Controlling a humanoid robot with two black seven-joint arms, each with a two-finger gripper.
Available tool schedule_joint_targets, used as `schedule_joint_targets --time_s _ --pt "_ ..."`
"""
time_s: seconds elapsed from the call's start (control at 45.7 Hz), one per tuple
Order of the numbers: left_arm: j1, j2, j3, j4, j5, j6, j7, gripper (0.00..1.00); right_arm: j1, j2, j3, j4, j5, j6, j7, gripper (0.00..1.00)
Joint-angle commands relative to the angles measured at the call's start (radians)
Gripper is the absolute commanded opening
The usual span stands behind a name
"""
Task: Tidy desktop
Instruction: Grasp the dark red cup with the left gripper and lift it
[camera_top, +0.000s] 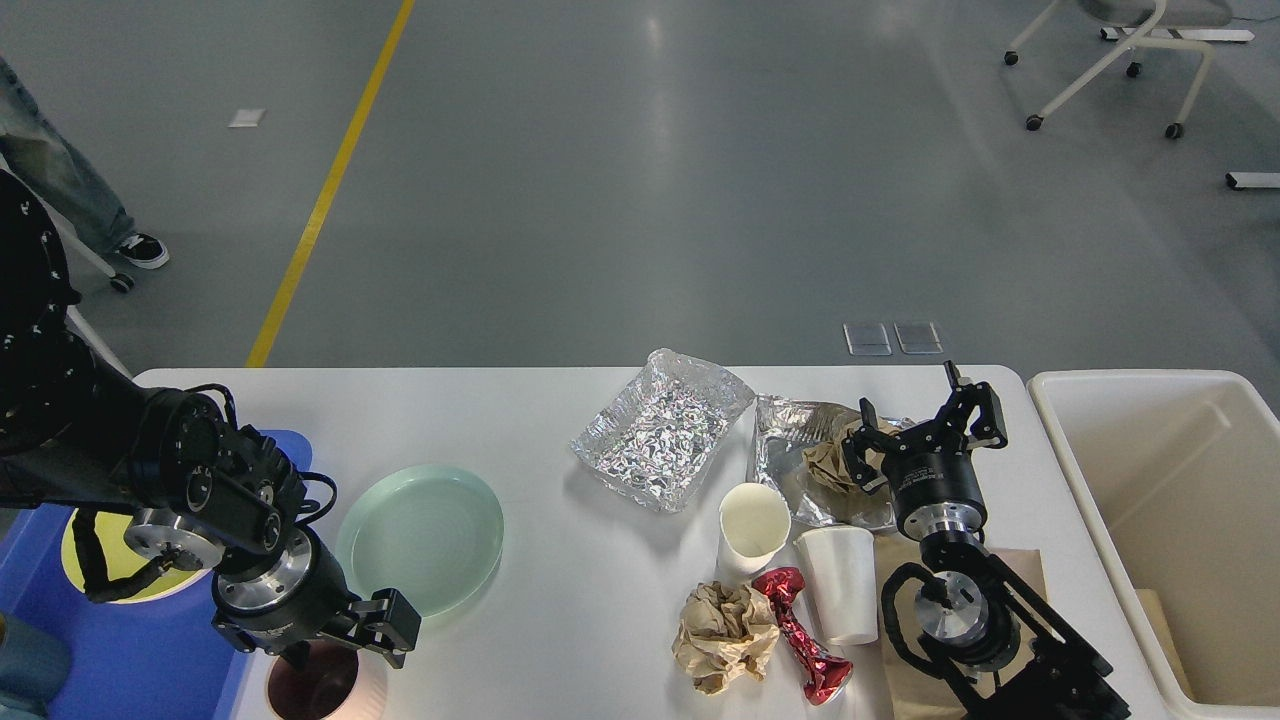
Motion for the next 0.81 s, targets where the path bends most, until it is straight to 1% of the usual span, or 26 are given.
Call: schedule_joint_targets --time_s 0.0,0.131,0.175,0.219,0.285,0.394,0.438,0.525,0.569,0.613,0.7,0.766,0.788 --pt "0.042 -0.026 -0.002 0.028 -0.005 0.019 0.003 0.94 0.000 0.000 0.000 0.000 -0.001 0.000 -0.001 1.00" --pt "0.073 -0.043 -0.015 0.038 -0.005 0.024 0.003 0.91 0.000 0.000 0.000 0.000 -0.001 0.000 -0.001 1.00" --pt "0.083 -0.047 -0.018 0.041 -0.005 0.030 0.003 0.89 0.001 0.000 0.000 0.000 -0.001 0.000 0.000 1.00" --pt "0.083 -0.047 -0.018 0.041 -0.005 0.032 0.003 0.84 0.001 0.000 0.000 0.000 -0.001 0.000 0.000 1.00" --pt "0.083 -0.047 -0.016 0.040 -0.004 0.029 0.003 0.73 0.000 0.000 0.000 0.000 -0.001 0.000 0.000 1.00" --pt "0.083 -0.046 -0.010 0.040 -0.002 0.024 0.004 0.49 0.000 0.000 0.000 0.000 -0.001 0.000 0.000 1.00" --pt "0.083 -0.044 -0.008 0.040 -0.002 0.020 0.010 0.39 0.000 0.000 0.000 0.000 -0.001 0.000 0.000 1.00" --pt "0.082 -0.043 -0.008 0.040 -0.005 0.018 0.035 0.26 0.000 0.000 0.000 0.000 0.001 0.000 0.000 1.00" --pt "0.082 -0.040 -0.008 0.040 -0.012 0.016 0.053 0.20 0.001 0.000 0.000 0.000 -0.001 0.000 0.000 1.00" --pt "0.080 -0.038 -0.008 0.040 -0.013 0.015 0.064 0.16 0.000 0.000 0.000 0.000 -0.001 0.000 -0.001 1.00" --pt "0.080 -0.038 -0.008 0.040 -0.015 0.015 0.072 0.11 0.001 0.000 0.000 0.000 0.001 0.000 0.000 1.00" --pt "0.080 -0.037 -0.005 0.040 -0.015 0.013 0.073 0.04 0.001 0.000 0.000 0.000 -0.001 0.000 0.000 1.00" --pt "0.080 -0.037 -0.004 0.040 -0.015 0.015 0.073 0.04 0.001 0.000 0.000 0.000 0.001 0.000 0.000 1.00"
